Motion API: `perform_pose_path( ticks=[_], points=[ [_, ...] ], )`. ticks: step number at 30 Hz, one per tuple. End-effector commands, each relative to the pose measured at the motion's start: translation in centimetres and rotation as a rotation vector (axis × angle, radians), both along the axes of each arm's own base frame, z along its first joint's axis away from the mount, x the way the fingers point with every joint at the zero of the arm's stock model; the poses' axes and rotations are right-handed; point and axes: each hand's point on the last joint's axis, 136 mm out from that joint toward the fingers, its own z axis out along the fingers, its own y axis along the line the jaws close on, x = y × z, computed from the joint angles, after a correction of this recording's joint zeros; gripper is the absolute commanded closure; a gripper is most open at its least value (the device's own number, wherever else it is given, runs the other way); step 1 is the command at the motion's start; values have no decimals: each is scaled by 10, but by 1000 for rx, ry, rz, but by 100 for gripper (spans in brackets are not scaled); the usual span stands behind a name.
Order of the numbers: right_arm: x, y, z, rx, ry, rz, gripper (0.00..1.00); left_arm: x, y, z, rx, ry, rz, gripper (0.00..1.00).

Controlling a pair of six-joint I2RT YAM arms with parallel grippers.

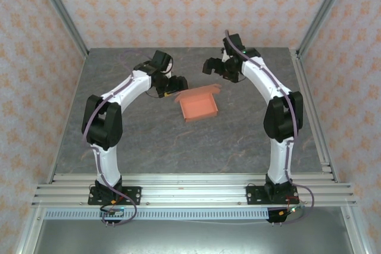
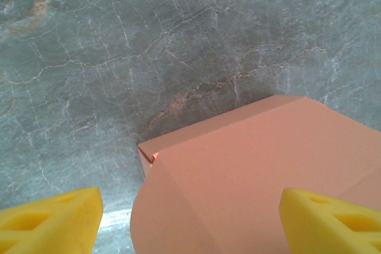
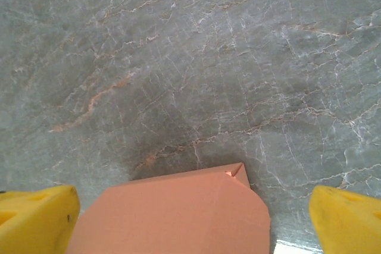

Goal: Fold the paper box

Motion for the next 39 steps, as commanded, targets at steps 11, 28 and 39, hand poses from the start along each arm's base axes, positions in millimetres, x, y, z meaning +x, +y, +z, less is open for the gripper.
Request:
perform_pose_path(
  ticks=[11,28,39],
  points=[
    [-31,23,-28,225,169,5,1,-23,-9,5,-59,38,-10,22],
    [-13,3,-4,-16,-50,72,0,-17,-15,-1,-50,32,-6,25],
    [-3,33,3,114,2,134,0,-22,-15,-1,-62,44,1,28]
  ],
)
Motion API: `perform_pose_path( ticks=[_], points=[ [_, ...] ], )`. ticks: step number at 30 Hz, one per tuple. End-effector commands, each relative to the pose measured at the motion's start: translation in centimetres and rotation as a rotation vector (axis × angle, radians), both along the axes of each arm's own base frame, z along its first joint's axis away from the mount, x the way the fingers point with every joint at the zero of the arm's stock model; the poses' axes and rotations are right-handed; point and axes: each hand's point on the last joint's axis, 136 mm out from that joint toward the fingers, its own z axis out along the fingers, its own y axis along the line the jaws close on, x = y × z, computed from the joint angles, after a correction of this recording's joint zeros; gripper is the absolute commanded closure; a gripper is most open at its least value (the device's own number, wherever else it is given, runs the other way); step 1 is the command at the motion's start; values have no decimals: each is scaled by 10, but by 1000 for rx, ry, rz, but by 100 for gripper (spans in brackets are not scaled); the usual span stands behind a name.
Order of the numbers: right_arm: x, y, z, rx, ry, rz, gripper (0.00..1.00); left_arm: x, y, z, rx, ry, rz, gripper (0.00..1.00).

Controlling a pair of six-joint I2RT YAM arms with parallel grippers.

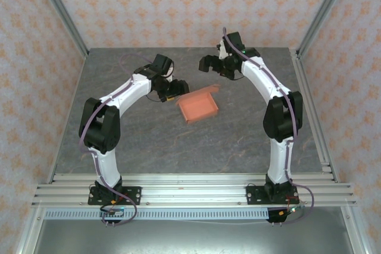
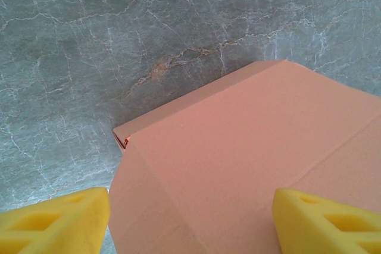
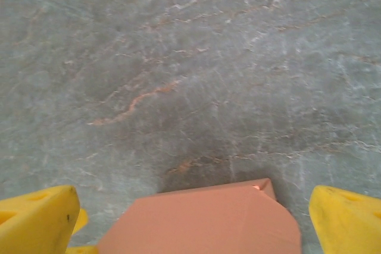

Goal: Fold the paper box

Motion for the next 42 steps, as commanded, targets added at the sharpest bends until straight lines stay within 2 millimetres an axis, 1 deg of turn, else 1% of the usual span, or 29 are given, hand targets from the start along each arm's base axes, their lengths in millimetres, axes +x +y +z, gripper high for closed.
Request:
perform_pose_path(
  ticks=[1,4,9,19,24,30,32,38,40,42],
  points=[
    [-14,10,-17,42,115,22,0,-1,-4,1,-15,0,11,28],
    [-22,12,-25,66,169,12,2,-4,-7,1,-30,5,10,28],
    [-31,12,-32,75,202,-2,1,-9,-11,-7,-44,30,3,28],
    [-43,20,-41,116,247,-10,1,-5,-19,-3,-69,17,2,29],
    [-46,26,-40,148,252,-1,1,-4,-24,-5,-76,19,-1,29],
    [-49,33,-39,167,257,6,1,-3,-28,-2,-81,10,-5,29],
    [-49,34,-38,171,253,2,1,-4,-28,-15,-72,39,-6,29],
    [-55,38,-40,175,258,-9,1,-6,-31,-14,-83,37,-8,30],
    [-55,33,-42,143,251,-24,1,-7,-29,-12,-73,32,-7,30],
    [-54,20,-44,68,226,-49,0,-7,-26,-14,-52,31,-5,30]
  ],
)
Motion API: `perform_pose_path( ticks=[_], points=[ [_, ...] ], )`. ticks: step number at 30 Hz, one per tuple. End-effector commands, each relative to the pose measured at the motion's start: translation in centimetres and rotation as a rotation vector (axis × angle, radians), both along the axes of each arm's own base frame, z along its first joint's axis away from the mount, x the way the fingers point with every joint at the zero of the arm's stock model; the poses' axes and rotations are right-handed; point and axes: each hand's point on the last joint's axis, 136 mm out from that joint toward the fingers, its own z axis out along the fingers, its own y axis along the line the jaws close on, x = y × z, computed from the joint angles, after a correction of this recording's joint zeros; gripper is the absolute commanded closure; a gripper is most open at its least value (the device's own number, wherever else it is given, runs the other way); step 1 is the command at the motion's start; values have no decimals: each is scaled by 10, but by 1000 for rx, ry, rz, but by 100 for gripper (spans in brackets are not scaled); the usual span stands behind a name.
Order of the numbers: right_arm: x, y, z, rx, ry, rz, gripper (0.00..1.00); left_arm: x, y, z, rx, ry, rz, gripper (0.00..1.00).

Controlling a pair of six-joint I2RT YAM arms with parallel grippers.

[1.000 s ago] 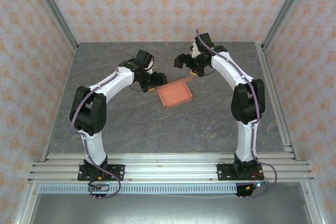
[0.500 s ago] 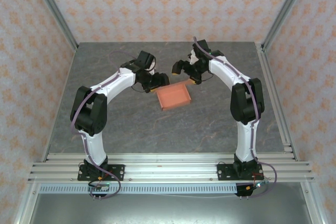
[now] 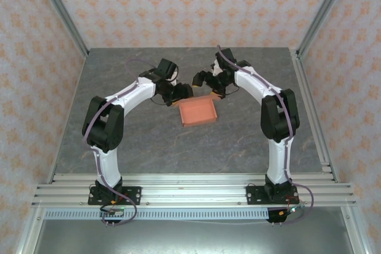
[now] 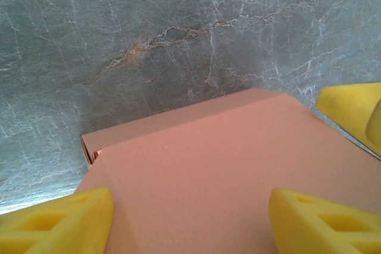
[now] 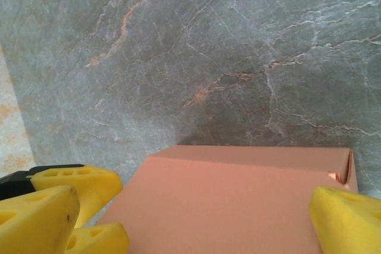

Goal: Fold the paper box

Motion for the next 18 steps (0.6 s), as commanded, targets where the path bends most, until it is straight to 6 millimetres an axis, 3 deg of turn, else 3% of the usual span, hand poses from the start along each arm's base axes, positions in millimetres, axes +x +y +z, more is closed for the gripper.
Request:
perform_pose_path(
  ticks=[1,2,7,10,16,18],
  points=[
    [1,-16,23,-89,-82,-29,1,-1,-3,3,9,-13,-10,30],
    [1,-21,24,-116,-90,-33,1,-1,-2,15,3,-37,-7,30],
    [-3,-31,32,-152,-113,-37,1,-4,0,20,6,-47,-6,24],
    [-4,-39,42,-169,-160,-45,0,-3,11,27,42,-89,21,21],
    [-6,-85,83,-236,-356,-161,4,-1,60,45,118,-203,144,25],
    [-15,-103,88,-265,-429,-210,9,-6,80,46,158,-250,198,31]
  ],
)
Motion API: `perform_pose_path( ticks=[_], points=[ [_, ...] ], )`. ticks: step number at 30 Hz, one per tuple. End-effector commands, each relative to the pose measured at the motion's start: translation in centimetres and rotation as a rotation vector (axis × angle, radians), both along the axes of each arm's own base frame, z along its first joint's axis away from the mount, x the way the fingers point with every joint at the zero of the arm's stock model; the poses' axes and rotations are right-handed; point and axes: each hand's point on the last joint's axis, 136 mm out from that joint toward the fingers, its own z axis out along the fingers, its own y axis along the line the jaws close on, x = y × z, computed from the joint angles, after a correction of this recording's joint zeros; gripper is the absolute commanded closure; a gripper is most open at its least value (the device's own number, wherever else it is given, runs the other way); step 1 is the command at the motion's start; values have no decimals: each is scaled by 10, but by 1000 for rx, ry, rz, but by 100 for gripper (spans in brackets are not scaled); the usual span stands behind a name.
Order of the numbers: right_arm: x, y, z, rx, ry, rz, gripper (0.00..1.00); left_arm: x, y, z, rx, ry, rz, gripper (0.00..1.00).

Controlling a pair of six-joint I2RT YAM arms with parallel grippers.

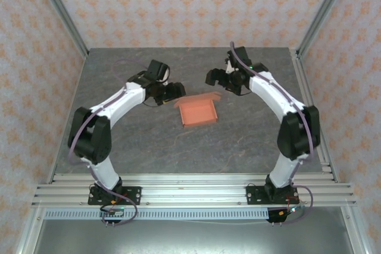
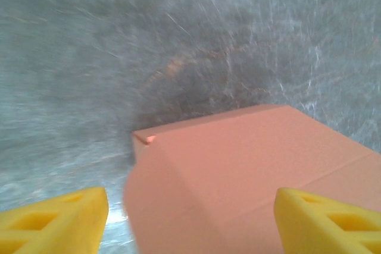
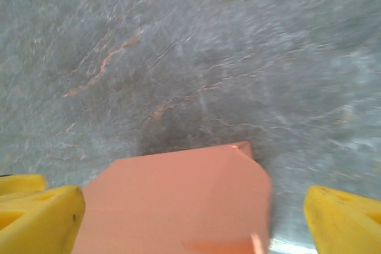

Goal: Fold the paper box

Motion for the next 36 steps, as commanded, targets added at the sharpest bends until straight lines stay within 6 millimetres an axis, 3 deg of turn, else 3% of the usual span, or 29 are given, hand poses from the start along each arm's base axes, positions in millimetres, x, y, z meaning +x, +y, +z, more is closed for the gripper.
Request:
perform_pose_path(
  ticks=[1,4,7,9,13,17,23,31,36],
  points=[
    [-3,-37,29,-76,-199,-98,11,4,40,13,93,-129,112,32],
    [-20,-44,29,-40,-300,-107,21,-9,56,7,126,-218,144,35],
    [-36,-45,18,-28,-365,-94,27,-19,58,-2,116,-313,122,42],
    [-44,-40,9,-62,-394,-51,28,-23,50,-1,93,-405,56,47],
    [-51,-22,-8,-145,-436,52,30,-37,26,13,97,-594,-116,46],
    [-45,-12,-20,-160,-462,110,30,-46,16,22,149,-710,-219,42],
    [-25,-7,-25,-215,-483,138,31,-35,5,30,195,-790,-284,42],
    [-13,-1,-32,-189,-484,176,30,-27,-9,12,202,-790,-318,42],
    [-9,4,-33,-155,-486,198,33,-18,-16,1,198,-769,-313,48]
  ],
)
